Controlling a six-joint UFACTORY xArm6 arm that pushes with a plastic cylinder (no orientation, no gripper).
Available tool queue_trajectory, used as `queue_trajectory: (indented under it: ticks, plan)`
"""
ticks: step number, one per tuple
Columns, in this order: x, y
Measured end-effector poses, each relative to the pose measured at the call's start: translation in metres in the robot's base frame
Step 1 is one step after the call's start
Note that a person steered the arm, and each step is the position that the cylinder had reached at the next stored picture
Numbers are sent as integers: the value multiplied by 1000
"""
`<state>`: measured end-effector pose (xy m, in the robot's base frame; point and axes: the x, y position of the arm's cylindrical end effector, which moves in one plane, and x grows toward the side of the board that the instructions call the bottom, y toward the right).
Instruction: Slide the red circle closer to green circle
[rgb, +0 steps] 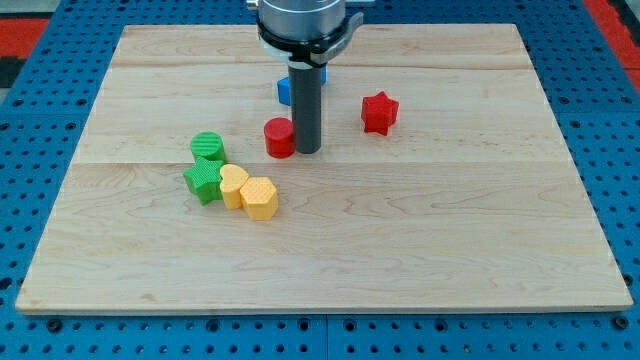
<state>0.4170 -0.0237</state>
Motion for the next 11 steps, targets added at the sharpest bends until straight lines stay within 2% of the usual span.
queue_trajectory:
  ticks: [2, 5, 11]
  plan:
    - [-10, -28]
    - [-44, -24]
    - [-32, -47]
